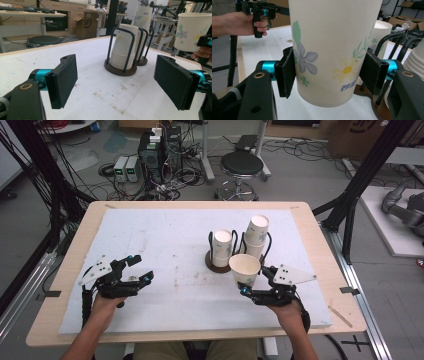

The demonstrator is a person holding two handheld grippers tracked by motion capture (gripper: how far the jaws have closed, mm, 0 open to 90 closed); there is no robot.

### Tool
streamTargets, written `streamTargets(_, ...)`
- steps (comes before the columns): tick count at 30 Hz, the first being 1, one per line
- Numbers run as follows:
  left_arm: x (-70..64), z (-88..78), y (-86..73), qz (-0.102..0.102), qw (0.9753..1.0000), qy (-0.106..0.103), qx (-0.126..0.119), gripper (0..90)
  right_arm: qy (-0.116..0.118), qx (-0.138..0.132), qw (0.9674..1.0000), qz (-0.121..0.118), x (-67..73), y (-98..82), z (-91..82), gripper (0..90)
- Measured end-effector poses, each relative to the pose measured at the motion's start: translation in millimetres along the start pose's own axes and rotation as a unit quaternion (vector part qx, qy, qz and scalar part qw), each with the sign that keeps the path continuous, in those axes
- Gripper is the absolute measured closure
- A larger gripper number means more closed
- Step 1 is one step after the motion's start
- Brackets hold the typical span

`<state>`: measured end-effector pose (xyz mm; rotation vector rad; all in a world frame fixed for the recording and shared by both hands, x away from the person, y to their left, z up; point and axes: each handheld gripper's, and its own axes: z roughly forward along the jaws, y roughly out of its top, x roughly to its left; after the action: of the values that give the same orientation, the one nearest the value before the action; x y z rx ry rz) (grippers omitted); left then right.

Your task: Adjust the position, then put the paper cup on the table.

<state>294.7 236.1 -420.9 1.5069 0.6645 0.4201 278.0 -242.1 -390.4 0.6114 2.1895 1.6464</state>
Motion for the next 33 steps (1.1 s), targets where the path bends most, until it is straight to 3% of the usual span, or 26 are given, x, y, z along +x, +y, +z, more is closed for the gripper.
streamTargets(19, 2.1, -2.7, 2.1, -0.010, 0.9998, 0.018, 0.005, 17.7, -0.010, 0.000, 1.0000, -0.001, -2.7, -1.9, -4.4, 36.5)
streamTargets(33, 3.4, -2.6, 0.9, -0.013, 0.9996, 0.022, 0.010, 17.7, 0.009, 0.008, 0.9999, 0.001, -5.9, -13.0, 0.1, 36.4)
